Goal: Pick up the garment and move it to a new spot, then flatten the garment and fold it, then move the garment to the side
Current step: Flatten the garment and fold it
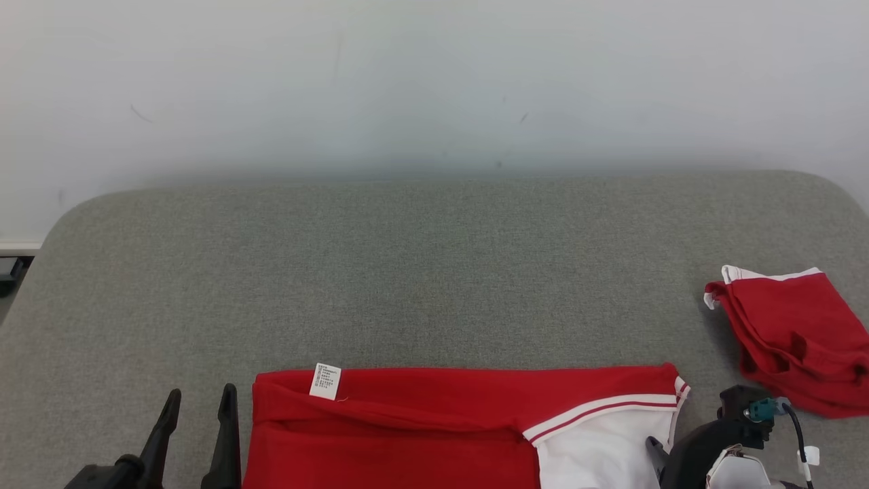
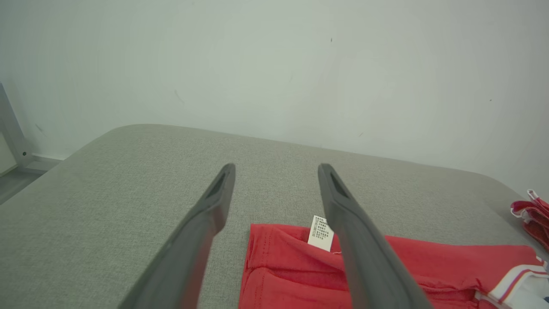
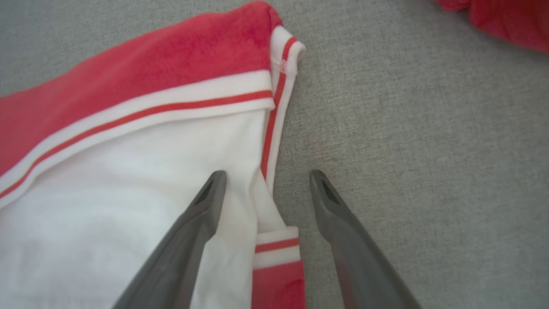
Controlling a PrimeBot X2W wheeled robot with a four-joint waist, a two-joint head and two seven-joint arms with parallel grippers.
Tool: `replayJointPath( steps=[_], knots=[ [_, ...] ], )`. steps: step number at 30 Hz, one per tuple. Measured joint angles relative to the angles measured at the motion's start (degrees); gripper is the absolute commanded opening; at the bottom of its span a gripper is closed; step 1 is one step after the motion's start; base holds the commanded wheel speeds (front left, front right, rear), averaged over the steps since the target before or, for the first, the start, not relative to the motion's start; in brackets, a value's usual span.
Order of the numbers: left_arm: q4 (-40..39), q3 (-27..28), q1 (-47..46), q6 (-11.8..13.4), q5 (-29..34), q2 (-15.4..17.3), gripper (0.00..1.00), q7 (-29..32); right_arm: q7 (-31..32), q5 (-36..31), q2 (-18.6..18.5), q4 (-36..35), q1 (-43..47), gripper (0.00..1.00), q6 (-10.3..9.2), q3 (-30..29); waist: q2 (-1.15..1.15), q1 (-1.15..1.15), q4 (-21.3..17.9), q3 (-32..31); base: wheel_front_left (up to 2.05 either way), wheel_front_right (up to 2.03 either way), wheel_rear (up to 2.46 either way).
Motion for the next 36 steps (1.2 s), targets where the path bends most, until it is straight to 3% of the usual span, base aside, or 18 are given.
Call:
replayJointPath(
  steps=[11, 12, 13, 15, 16, 20, 23, 24, 29, 36],
  knots=[
    [0.5, 0.2, 0.0, 0.0, 0.0, 0.0, 1.0, 0.2, 2.0, -0.6, 1.0, 1.6, -1.9, 1.0, -0.23, 0.8, 0.0, 0.0, 0.2, 0.1, 0.0, 0.0, 0.0],
    [0.6, 0.2, 0.0, 0.0, 0.0, 0.0, 1.0, 0.2, 2.1, -0.5, 1.0, 1.6, -2.0, 0.96, -0.23, 0.8, 0.0, 0.0, 0.2, 0.1, 0.0, 0.0, 0.0],
    [0.6, 0.1, 0.0, 0.0, 0.0, 0.0, 1.0, 0.2, 2.1, -0.5, 1.1, 1.7, -2.0, 0.76, -0.23, 0.9, 0.0, 0.0, 0.2, 0.1, 0.0, 0.0, 0.0],
    [0.8, 0.1, 0.0, 0.0, 0.0, 0.0, 1.0, 0.2, 2.1, -0.5, 1.1, 2.0, -2.0, 0.6, -0.23, 0.8, 0.0, 0.0, 0.2, 0.1, 0.0, 0.0, 0.0],
    [0.8, 0.1, 0.0, 0.0, 0.0, 0.0, 1.0, 0.2, 2.3, -0.5, 1.1, 2.1, -2.0, 0.45, -0.23, 0.8, 0.0, 0.0, 0.2, 0.2, 0.0, 0.0, 0.0],
    [1.1, 0.1, 0.0, 0.0, -0.1, 0.0, 1.0, 0.2, 2.8, -0.4, 1.2, 2.4, -2.4, 0.25, -0.23, 0.6, 0.0, 0.0, 0.2, 0.2, 0.0, 0.0, 0.0],
    [1.2, 0.2, 0.0, 0.0, -0.1, 0.0, 1.0, 0.2, 3.0, -0.4, 1.2, 2.7, -2.8, 0.03, -0.23, 0.5, 0.0, 0.0, 0.1, 0.3, 0.0, 0.0, 0.0],
    [1.2, 0.2, 0.0, 0.0, -0.1, 0.0, 1.0, 0.2, 3.1, -0.4, 1.2, 2.7, -2.9, 0.0, -0.23, 0.4, 0.0, 0.0, 0.1, 0.3, 0.0, 0.0, 0.0],
    [1.6, 0.2, -0.3, -0.1, -0.2, 0.0, 1.0, 0.1, 3.0, 0.3, 1.1, 1.3, -2.9, 0.0, -0.23, -0.3, 0.0, 0.0, -0.1, 0.3, 0.0, 0.0, 0.0],
    [2.0, 0.3, -0.6, -0.5, -0.7, 0.0, 1.0, -0.3, 2.5, 0.8, -1.9, -5.8, -2.8, 0.0, 0.16, -2.0, 0.0, 0.0, -0.2, 0.1, 0.0, 0.0, 0.0]
  ],
)
